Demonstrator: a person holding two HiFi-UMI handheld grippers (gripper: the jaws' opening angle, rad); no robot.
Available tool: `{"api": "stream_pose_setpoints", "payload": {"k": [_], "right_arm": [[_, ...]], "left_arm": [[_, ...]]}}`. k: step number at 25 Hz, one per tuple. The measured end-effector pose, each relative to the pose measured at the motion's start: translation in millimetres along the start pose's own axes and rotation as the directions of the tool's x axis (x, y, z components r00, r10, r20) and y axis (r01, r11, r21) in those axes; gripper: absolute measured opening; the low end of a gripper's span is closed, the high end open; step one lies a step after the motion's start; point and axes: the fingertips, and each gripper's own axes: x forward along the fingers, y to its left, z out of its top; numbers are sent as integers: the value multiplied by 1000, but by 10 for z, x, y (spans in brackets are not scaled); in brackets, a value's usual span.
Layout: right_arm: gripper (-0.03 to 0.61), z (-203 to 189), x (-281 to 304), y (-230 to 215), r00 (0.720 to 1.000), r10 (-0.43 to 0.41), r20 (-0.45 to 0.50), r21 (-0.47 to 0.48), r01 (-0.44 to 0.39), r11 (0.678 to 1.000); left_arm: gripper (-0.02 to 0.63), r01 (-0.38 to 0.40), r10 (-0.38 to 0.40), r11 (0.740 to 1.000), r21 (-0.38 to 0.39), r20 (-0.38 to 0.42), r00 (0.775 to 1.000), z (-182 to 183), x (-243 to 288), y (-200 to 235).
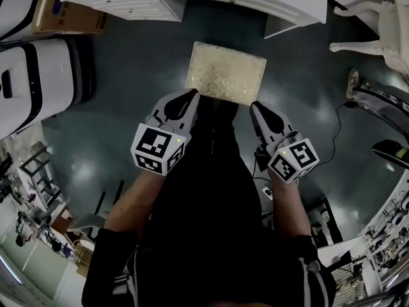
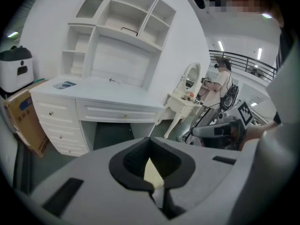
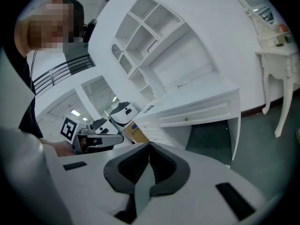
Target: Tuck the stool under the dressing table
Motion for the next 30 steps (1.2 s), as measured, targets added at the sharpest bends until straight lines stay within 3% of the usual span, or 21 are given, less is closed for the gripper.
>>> {"api": "stream_pose_setpoints", "payload": {"k": [15, 23, 30], "right_arm": [[20, -623, 343, -829, 998, -49, -44, 52, 51, 997], [20, -1145, 687, -1329, 994, -42, -99, 80, 50, 996], [20, -1522, 1159, -1301, 988, 5, -154, 48, 2, 999]], "left_arm": [[6, 1, -5, 998, -64, -63, 998, -722, 921, 427], [6, -3, -8, 993, -114, -93, 996, -1273, 1448, 678], [6, -11, 0, 996, -91, -114, 994, -1639, 1649, 1031]]}}
